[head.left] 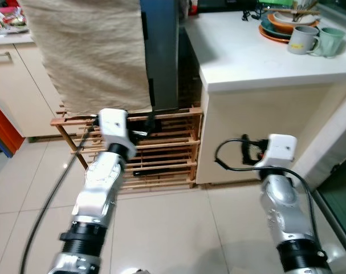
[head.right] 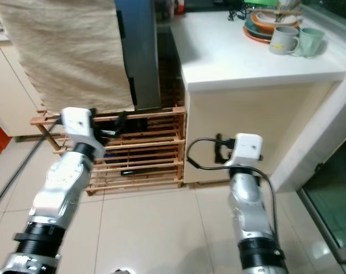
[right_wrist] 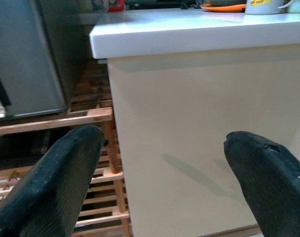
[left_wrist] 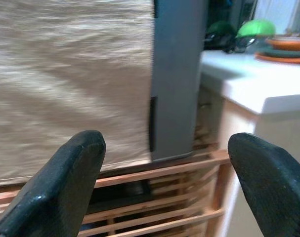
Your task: Restocking fridge
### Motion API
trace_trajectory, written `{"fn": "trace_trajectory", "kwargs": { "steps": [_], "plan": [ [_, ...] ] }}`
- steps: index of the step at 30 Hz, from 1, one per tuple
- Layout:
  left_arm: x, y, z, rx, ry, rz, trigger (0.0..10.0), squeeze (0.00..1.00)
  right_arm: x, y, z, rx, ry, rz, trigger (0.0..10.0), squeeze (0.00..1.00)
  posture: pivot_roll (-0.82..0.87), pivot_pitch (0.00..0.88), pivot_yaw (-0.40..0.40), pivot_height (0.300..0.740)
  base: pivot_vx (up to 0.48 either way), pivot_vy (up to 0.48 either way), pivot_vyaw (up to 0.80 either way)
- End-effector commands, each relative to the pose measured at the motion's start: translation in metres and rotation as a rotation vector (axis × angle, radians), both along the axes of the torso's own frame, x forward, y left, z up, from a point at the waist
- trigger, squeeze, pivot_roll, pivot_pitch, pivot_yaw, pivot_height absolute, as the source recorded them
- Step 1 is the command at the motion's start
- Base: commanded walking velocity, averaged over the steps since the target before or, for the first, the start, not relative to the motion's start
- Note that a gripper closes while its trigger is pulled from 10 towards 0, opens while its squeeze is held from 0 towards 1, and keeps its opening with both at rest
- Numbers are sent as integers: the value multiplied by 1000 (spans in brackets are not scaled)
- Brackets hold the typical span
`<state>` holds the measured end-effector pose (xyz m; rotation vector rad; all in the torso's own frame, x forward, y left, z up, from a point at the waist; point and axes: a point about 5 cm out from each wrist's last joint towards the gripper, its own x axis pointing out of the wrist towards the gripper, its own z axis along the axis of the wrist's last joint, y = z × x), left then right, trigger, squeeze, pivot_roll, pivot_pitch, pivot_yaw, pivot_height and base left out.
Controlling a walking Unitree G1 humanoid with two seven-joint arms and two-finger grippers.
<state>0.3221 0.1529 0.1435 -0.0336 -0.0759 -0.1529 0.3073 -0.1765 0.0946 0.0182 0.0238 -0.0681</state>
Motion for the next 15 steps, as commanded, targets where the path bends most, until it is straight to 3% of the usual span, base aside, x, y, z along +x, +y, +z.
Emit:
{"fn": "trace_trajectory", "kwargs": {
  "steps": [1, 9, 12, 15],
  "plan": [
    [2, -4, -1, 16, 18, -9, 10000, 0, -1, -6, -3, 7, 4, -24, 10000, 0, -109, 0, 64, 740, 0, 480, 0],
    [9, -1, 5, 36, 32, -2, 10000, 0, -3, -6, -7, 7, 17, -16, 10000, 0, -125, 0, 53, 740, 0, 480, 0],
    [10, -6, -2, 69, 66, -22, 10000, 0, -3, -9, -8, -1, 32, -15, 10000, 0, -135, 0, 45, 740, 0, 480, -775],
    [7, -17, 0, 95, 29, -40, 10000, 0, -1, -11, -6, -4, 25, -15, 10000, 0, -144, 0, 38, 740, 0, 0, -229]
  ]
}}
